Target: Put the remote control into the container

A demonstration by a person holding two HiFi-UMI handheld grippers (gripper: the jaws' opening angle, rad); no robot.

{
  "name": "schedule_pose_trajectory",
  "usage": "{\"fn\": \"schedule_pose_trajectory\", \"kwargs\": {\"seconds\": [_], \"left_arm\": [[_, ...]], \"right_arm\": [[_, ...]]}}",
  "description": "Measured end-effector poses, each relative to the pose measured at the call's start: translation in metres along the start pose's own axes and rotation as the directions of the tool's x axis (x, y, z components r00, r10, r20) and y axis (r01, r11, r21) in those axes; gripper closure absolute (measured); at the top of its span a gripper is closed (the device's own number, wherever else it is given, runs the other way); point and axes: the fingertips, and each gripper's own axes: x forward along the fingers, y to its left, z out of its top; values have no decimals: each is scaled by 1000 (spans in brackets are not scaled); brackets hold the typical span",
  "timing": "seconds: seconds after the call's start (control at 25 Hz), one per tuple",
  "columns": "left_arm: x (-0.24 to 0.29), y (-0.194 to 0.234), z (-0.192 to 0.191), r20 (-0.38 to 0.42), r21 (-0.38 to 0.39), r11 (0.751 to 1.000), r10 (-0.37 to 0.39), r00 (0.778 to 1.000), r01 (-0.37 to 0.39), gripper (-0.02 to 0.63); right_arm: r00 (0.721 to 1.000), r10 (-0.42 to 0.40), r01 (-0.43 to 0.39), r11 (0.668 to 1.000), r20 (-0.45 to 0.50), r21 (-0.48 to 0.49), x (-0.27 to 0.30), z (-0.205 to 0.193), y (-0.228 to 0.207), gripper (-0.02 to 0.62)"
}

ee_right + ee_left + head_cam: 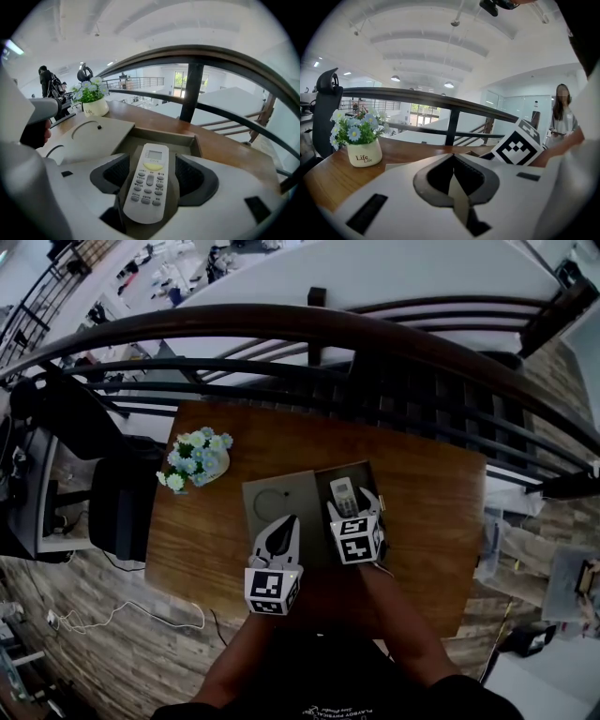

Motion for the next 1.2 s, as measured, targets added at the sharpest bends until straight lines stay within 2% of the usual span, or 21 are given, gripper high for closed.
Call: {"fn": "schedule_pose_trajectory", "kwargs": {"seconds": [0.16, 0.44, 0.68, 0.76, 1.08, 1.2], "left_arm": [[-9, -3, 11, 24, 7, 1000, -1, 1000, 1, 600], [-29, -22, 26, 60, 39, 999, -11, 998, 8, 600], [-59, -37, 37, 107, 69, 997, -22, 994, 14, 600], [-67, -45, 43, 128, 74, 997, -30, 991, 20, 600], [-84, -88, 59, 169, 110, 991, -93, 981, 75, 600], [-89, -102, 64, 185, 126, 988, -110, 977, 87, 600]], "right_arm": [[994, -38, 44, 997, 105, -57, -34, 22, 5, 318], [970, -15, 42, 993, 243, -107, -97, 43, 22, 319], [942, -3, 43, 993, 335, -114, -147, 47, 40, 321], [937, -14, 56, 993, 349, -109, -158, 42, 40, 347], [898, -59, 94, 994, 436, -59, -212, 44, 30, 520], [886, -82, 105, 994, 457, -26, -234, 43, 24, 552]]}}
